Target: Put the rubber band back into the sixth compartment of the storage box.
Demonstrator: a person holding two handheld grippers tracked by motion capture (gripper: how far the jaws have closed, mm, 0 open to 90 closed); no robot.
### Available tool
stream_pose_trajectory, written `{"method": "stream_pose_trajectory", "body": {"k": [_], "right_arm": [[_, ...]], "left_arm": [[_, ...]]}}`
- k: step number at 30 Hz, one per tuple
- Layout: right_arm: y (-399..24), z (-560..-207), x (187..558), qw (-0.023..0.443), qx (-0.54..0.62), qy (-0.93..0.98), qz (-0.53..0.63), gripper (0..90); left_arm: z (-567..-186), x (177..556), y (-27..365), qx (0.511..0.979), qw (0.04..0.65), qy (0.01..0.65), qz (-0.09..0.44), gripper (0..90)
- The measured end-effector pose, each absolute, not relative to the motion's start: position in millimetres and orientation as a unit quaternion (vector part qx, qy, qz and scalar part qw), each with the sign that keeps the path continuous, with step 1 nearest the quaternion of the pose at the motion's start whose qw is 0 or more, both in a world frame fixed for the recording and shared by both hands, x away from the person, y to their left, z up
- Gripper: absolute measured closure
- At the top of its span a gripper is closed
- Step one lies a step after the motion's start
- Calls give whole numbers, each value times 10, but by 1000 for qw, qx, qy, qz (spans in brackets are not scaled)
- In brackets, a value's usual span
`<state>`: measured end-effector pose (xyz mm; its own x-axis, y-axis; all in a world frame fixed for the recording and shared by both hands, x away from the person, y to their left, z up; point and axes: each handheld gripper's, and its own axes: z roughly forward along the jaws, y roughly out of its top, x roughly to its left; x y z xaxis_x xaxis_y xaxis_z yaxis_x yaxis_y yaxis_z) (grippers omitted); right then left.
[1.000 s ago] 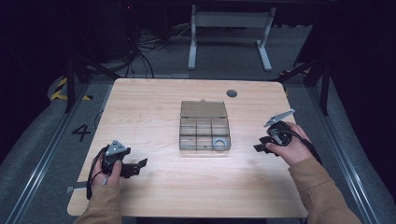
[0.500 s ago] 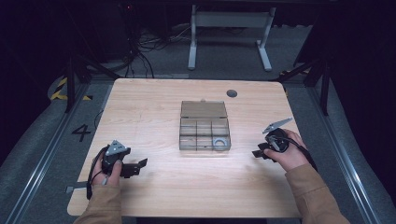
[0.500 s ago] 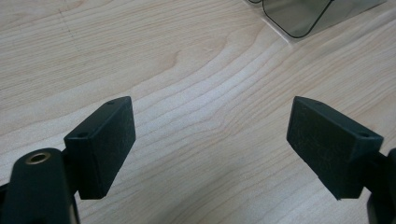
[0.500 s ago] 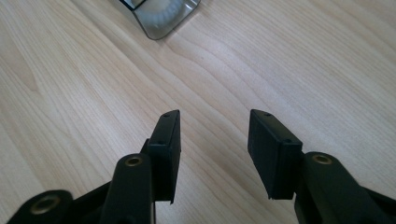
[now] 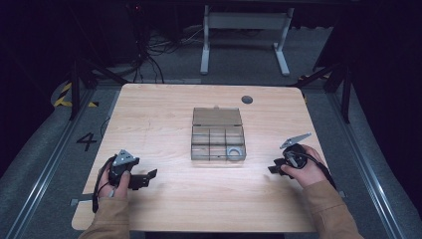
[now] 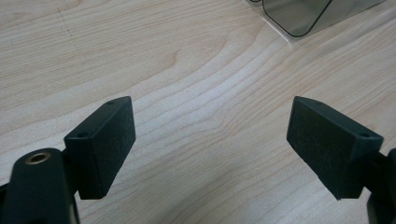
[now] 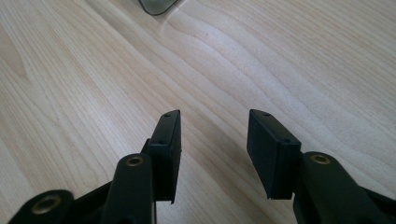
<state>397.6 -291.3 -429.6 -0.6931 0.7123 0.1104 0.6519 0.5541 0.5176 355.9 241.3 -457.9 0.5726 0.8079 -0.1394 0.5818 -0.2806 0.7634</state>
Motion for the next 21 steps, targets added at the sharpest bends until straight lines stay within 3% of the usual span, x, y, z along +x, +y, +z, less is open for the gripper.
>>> {"method": "stream_pose_trajectory", "body": {"k": [21], "right_arm": [[-2930, -4428, 3898, 77, 374, 880, 283, 552]], "left_arm": [[-4573, 3552, 2420, 787, 409, 441, 140, 163]]}}
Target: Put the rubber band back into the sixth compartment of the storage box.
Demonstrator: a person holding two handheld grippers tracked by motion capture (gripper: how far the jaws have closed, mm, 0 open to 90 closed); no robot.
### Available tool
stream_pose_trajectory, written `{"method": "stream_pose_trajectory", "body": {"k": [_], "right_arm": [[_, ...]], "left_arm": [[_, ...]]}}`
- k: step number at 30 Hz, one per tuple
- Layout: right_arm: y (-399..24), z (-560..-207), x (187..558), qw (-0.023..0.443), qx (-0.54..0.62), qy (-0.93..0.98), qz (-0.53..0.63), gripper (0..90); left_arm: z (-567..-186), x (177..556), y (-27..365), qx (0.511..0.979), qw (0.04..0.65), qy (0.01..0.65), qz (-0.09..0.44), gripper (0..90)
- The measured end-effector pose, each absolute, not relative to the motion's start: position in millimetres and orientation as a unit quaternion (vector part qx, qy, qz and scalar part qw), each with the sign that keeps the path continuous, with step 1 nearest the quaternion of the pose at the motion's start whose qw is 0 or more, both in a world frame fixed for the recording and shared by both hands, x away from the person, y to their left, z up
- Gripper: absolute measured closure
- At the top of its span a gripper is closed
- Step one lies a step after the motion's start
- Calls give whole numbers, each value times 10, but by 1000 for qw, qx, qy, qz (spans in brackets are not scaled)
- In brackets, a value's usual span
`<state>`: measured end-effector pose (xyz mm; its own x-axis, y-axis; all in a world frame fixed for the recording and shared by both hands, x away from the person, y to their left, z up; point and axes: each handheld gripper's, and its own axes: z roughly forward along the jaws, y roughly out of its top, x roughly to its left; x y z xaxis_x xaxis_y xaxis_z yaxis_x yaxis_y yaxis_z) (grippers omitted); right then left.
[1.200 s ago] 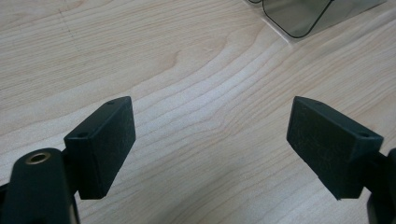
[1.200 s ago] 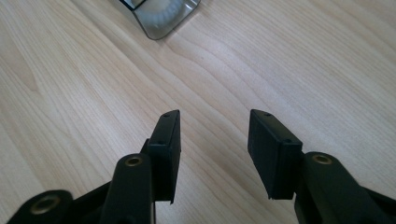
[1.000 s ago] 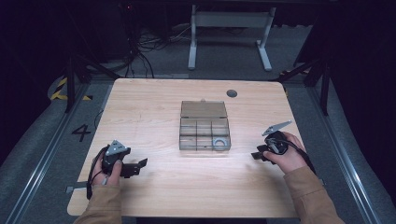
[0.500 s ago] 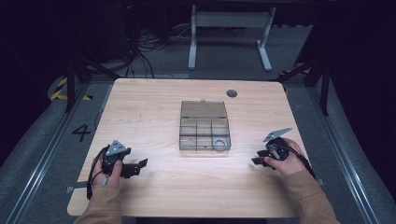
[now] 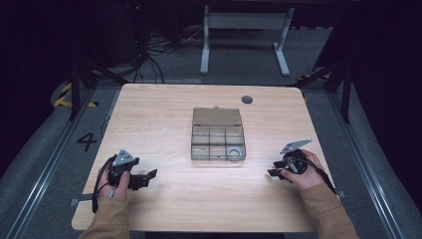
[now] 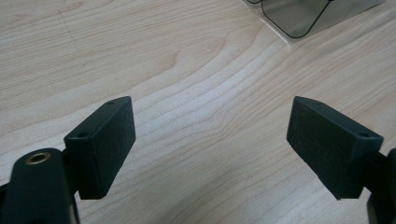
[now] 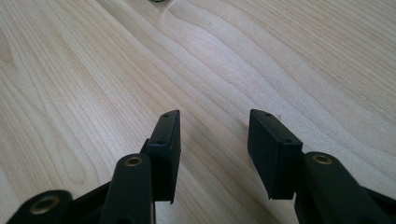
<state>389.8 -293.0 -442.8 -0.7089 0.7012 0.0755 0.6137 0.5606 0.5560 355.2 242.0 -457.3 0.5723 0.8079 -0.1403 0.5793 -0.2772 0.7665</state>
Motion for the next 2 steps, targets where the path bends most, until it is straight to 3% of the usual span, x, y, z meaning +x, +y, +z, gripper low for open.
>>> {"method": "stream_pose_trajectory", "body": {"k": [2], "right_arm": [[-2927, -4426, 3899, 80, 372, 880, 285, 552]], "left_arm": [[-4573, 3551, 2423, 787, 408, 441, 140, 163]]}}
